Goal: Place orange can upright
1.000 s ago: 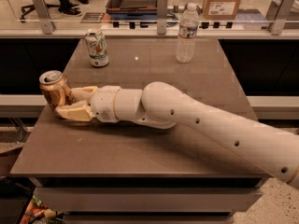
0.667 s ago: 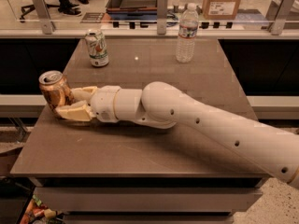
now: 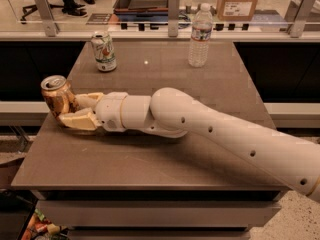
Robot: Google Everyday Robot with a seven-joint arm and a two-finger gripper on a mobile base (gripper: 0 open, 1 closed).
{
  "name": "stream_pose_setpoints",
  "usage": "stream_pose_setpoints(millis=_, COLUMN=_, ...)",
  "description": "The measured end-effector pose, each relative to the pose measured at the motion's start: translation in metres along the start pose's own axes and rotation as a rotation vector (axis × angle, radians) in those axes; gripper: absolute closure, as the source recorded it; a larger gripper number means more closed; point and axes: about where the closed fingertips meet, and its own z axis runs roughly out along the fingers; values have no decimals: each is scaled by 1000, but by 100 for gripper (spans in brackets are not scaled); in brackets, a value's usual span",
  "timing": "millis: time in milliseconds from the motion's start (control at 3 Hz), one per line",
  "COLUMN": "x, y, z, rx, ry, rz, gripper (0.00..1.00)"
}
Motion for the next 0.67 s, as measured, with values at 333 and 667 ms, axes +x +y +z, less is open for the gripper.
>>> stream_pose_setpoints(millis=333, x=-1, y=2, z=2, rx=-4, ry=0, rz=-1, gripper=4)
stream_pose_setpoints(millis=667, x=-1, y=2, z=2, rx=-6, ry=0, rz=-2, gripper=0)
